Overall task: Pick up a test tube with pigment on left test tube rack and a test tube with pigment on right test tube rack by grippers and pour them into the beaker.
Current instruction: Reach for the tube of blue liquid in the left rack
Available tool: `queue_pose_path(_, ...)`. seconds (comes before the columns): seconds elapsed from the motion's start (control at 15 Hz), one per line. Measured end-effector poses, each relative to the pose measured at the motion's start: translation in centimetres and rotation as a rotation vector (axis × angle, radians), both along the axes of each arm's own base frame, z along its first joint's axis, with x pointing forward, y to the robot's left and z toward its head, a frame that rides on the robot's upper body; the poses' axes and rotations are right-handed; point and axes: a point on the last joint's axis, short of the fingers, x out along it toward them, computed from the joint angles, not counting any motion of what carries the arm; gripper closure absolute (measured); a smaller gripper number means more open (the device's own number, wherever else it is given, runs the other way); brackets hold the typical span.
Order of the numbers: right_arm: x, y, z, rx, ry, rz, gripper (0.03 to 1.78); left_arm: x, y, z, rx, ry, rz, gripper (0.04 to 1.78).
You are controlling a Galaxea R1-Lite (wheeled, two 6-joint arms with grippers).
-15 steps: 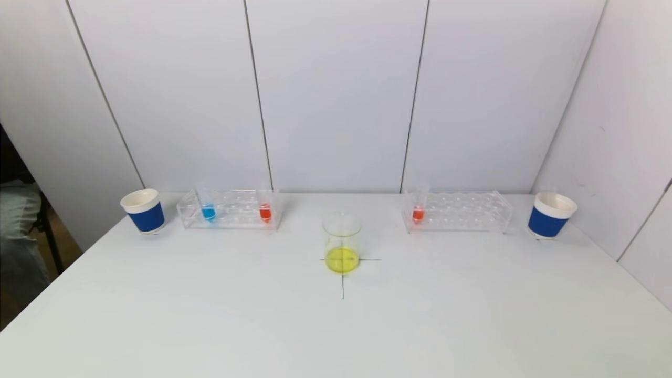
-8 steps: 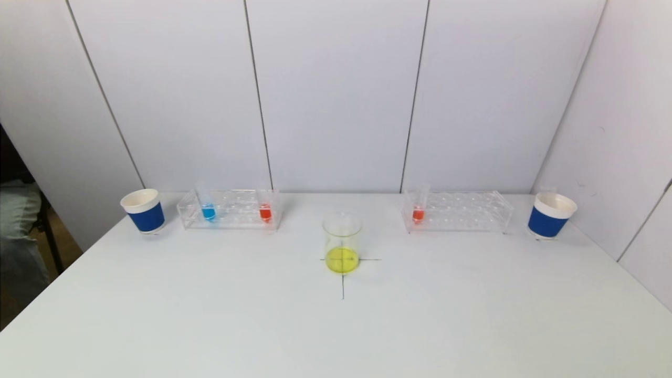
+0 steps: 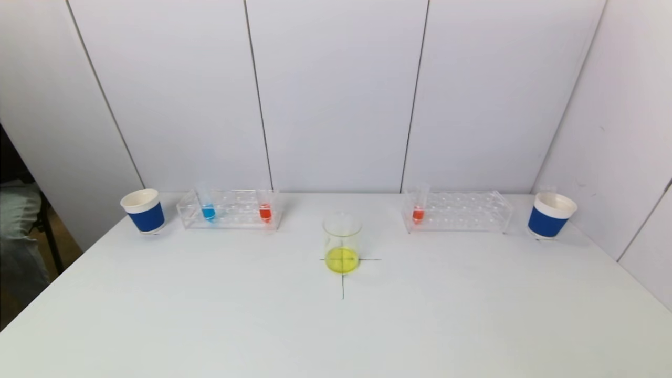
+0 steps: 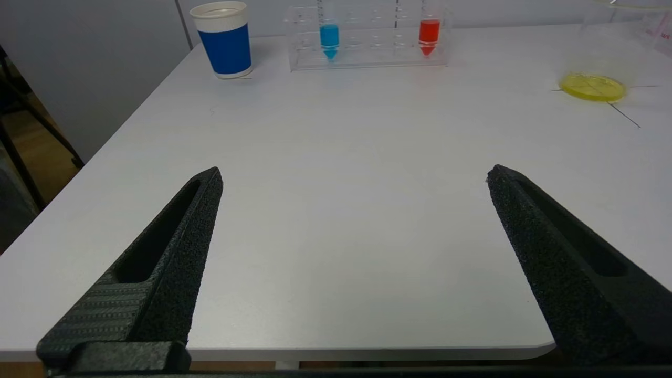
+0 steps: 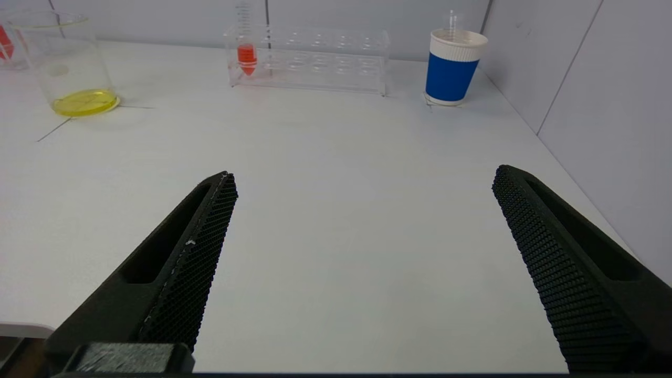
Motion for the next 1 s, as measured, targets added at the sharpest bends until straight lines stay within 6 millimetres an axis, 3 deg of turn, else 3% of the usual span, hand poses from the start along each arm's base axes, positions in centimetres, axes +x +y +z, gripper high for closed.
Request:
queue_pose_path(0.4,0.0,0.0,0.0,0.001,0.0,0.0,0.04,-0.3,-0.1,0.8,0.05,-0.015,-0.036,0.06)
queue_pose_path(0.67,0.0,0.0,0.0,0.0,0.0,0.0,0.04,-1.2,-0.1,5.3,0.066,-0.05,-0.057,0.06)
queue_pose_path(1.0,0.0,0.0,0.0,0.001,0.0,0.0,0.04,0.4,-0.2,10.3,0.066,0.009,-0.085,0.06)
